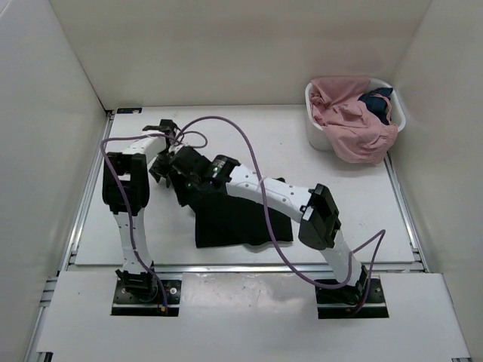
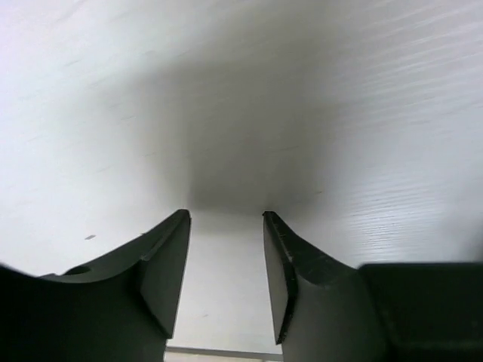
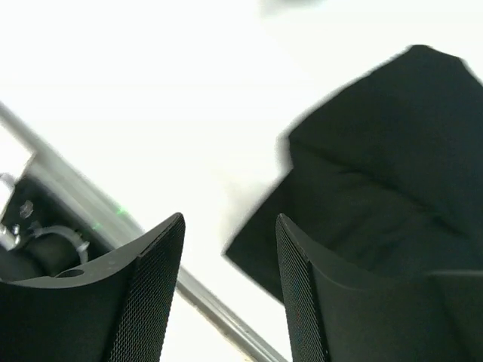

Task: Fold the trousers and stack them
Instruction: Fold the trousers

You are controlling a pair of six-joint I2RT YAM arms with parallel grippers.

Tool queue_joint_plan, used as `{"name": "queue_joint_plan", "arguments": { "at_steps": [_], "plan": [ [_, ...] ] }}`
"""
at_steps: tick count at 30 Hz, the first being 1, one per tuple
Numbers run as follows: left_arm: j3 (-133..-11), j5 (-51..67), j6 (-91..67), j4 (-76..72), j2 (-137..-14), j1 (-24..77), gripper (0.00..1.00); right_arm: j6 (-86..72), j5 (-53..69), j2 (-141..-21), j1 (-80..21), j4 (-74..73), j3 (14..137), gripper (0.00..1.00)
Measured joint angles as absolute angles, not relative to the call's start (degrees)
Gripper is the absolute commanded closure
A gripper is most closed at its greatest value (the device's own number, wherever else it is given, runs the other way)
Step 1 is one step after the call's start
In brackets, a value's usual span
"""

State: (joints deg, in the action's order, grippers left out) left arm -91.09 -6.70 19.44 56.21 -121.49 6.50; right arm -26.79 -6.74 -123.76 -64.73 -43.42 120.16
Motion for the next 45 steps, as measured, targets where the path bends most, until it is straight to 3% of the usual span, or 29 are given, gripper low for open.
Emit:
{"name": "queue_joint_plan", "arguments": {
  "at_steps": [3,7,10,14,17,23,25,26,27,30,35,41,42,45],
  "plan": [
    [-91.07,-9.50,20.49,56.10,-119.72,6.92,0.41,-25.54,-6.81,-119.11,-67.18,-39.11,114.17,0.44],
    [-91.07,-8.75,22.96,55.83,-111.15,12.43,0.27,-30.15,-11.09,-100.05,-66.04,-33.98,92.66,0.58],
    [-91.26,-5.21,24.71,55.64,-103.37,18.15,0.25,-37.36,-15.29,-83.18,-60.45,-29.02,76.66,0.64],
    [-91.26,1.34,26.61,55.83,-97.71,27.53,0.23,-46.98,-19.77,-67.16,-49.10,-25.32,59.79,0.64],
    [-89.45,5.41,27.05,56.05,-99.09,32.88,0.21,-50.09,-18.65,-65.82,-42.68,-24.45,52.62,0.65],
    [-83.31,5.63,26.24,56.49,-107.09,35.42,0.21,-50.83,-10.70,-76.69,-31.99,-20.95,49.58,0.67],
    [-81.87,5.30,25.85,56.49,-108.33,35.35,0.28,-50.83,-8.82,-78.61,-30.48,-18.72,49.21,0.69],
    [-81.28,5.17,25.67,56.47,-108.47,35.31,0.36,-50.89,-7.84,-79.44,-30.06,-17.56,48.82,0.71],
    [-80.93,5.21,25.39,56.60,-108.47,35.33,0.51,-51.03,-7.18,-80.14,-29.89,-16.73,48.51,0.72],
    [-80.27,5.80,25.26,56.25,-107.85,36.05,0.73,-52.18,-5.34,-82.41,-29.74,-14.11,46.83,0.74],
    [-75.46,6.81,26.70,56.64,-100.68,37.04,0.77,-54.63,-4.05,-83.92,-29.74,-12.95,44.38,0.79],
    [-60.71,7.92,33.43,56.62,-80.27,37.76,0.64,-56.64,-4.01,-86.46,-29.74,-11.70,44.36,0.82],
    [-57.76,8.21,34.96,57.14,-77.19,38.06,0.47,-56.90,-4.10,-86.67,-29.74,-11.77,44.36,0.82],
    [-49.45,9.87,39.38,59.24,-70.74,38.85,0.22,-57.56,-4.40,-86.74,-29.74,-11.81,44.36,0.82]
  ]
}}
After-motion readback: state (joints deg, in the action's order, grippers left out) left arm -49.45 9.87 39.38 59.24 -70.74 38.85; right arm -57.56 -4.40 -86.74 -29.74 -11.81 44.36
